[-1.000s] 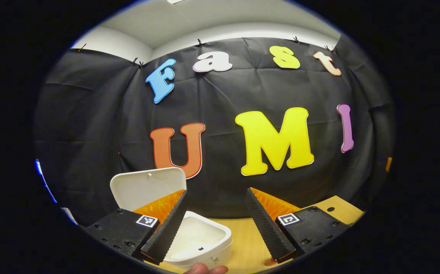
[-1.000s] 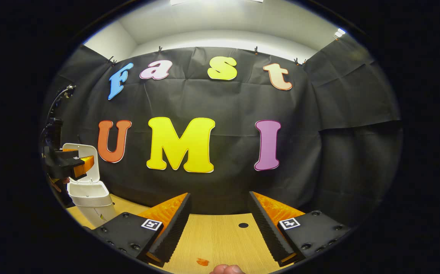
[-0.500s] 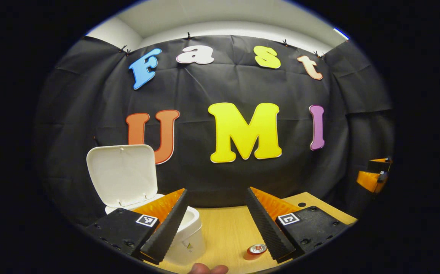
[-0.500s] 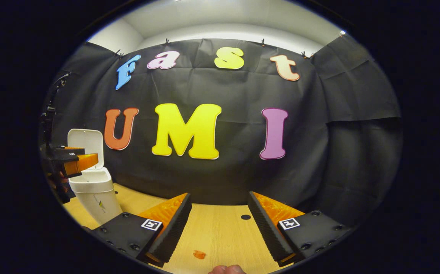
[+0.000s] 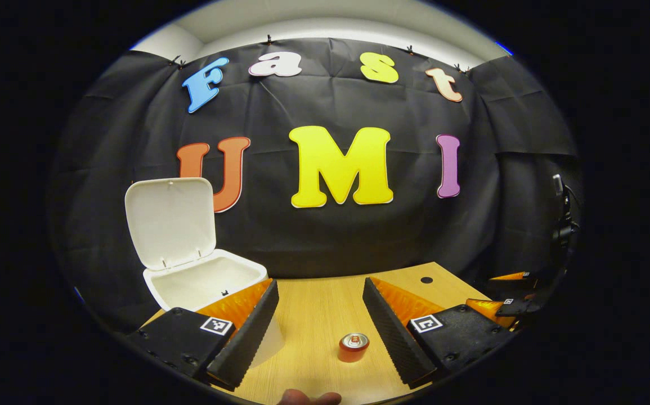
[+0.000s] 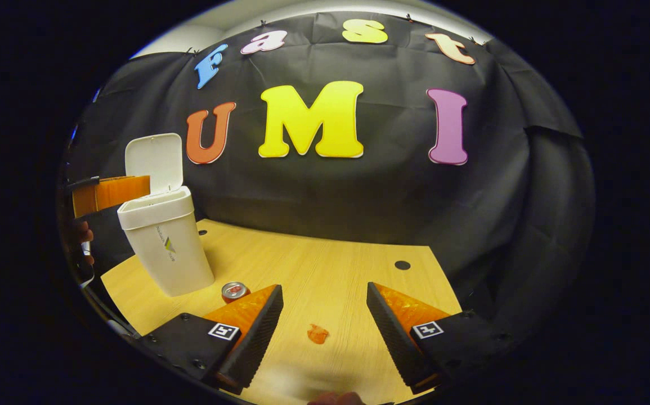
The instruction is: Press the lid of the desktop garbage bin to open it, pick up the crumpled paper on the desktop and throw it into the bin, then pick up the pop can on the desktop and drop it into the bin, and finally close the garbage bin lid.
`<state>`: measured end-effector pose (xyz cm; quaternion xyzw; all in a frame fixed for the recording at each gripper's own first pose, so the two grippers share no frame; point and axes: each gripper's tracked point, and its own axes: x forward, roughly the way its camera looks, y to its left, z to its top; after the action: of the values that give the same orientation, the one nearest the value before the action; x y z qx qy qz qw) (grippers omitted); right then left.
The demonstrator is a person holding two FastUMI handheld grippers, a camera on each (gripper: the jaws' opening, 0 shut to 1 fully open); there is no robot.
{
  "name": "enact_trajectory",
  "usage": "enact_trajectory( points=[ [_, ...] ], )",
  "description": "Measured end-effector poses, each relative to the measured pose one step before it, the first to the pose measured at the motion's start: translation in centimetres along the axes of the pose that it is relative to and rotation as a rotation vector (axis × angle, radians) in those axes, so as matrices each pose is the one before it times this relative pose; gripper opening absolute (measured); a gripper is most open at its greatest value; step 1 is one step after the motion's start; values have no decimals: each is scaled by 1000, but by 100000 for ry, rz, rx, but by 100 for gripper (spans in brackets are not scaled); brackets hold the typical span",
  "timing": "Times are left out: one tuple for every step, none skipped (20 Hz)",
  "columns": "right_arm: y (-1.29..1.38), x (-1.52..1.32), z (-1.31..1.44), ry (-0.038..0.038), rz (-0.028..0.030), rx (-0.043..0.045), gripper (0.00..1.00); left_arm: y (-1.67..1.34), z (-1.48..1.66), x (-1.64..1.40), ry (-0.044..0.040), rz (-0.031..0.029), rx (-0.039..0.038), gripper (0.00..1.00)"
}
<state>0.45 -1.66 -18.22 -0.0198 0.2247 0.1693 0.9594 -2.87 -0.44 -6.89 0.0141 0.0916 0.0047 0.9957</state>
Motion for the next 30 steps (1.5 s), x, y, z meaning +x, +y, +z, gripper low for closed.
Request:
enact_trajectory(
  points=[
    [-26,437,-885,1762,144,5,95,-88,-378,-352,1188,615,264,99],
    [3,502,-837,1723,451,-320,95,-30,-287,-254,1130,563,107,99],
    [70,364,-894,1784,641,-488,96,-63,-346,-387,1106,386,-304,98],
    [93,452,-774,1895,906,-505,95,-148,-309,-321,1034,508,-375,99],
    [111,414,-867,2169,1278,-38,95,-1,-146,-257,1252,464,-479,98],
    [91,517,-780,2315,1070,287,95,-135,-384,-145,1545,365,-959,98],
    [48,429,-709,1885,1118,666,95,-43,-464,-247,1827,743,-587,99],
    [22,489,-629,1585,507,490,95,122,-198,-347,1179,1087,-580,99],
    [-17,556,-505,1319,211,-172,95,103,-107,-344,506,1003,-605,99],
    [-42,666,-496,1247,141,-449,96,26,-54,-296,286,952,-362,99],
    [-87,480,-707,1773,-86,-939,94,146,-42,-228,196,1117,-56,99],
    [-312,660,-650,1770,-1203,-1308,94,102,-55,-251,40,978,91,99],
    [-202,590,-589,1631,151,-516,94,146,25,-225,-258,737,246,99],
    [59,681,-522,1809,565,-551,96,38,-73,-106,-55,355,619,99],
    [6,711,-572,1599,47,-693,95,108,-154,-31,827,595,949,99],
    [-28,744,-356,1402,263,-156,96,214,-127,-26,537,719,1128,99],
    [74,712,-349,1148,110,-214,96,213,-24,-278,-72,484,949,99],
    [81,777,-358,1520,143,-38,96,210,125,-132,-357,407,638,99],
    [219,752,-403,1657,712,217,96,207,-69,-105,-58,223,542,99],
    [105,793,-429,1555,-84,-98,94,80,-50,27,35,156,555,99],
    [1,678,-366,1737,-186,-507,94,199,-135,60,249,314,683,99],
    [14,734,-319,1146,-139,-428,96,219,-220,65,441,564,551,99],
    [-20,504,-130,971,-294,-741,96,242,-173,88,694,480,175,99],
    [72,452,-304,1138,-4,-490,96,290,-229,43,640,517,-101,99],
    [93,421,-300,1524,338,-369,96,83,-210,5,1099,265,28,99],
    [79,332,-119,960,224,-337,96,121,-43,-39,212,221,66,99],
    [-93,321,-274,1153,-199,-54,96,71,-1,-2,-46,121,262,99],
    [50,318,-100,1031,20,560,96,27,-151,21,217,-49,379,99],
    [-98,190,-101,789,-346,572,96,96,-43,40,164,210,428,99],
    [-39,417,-83,487,-182,204,92,239,49,-53,-6,185,205,99]
  ],
)
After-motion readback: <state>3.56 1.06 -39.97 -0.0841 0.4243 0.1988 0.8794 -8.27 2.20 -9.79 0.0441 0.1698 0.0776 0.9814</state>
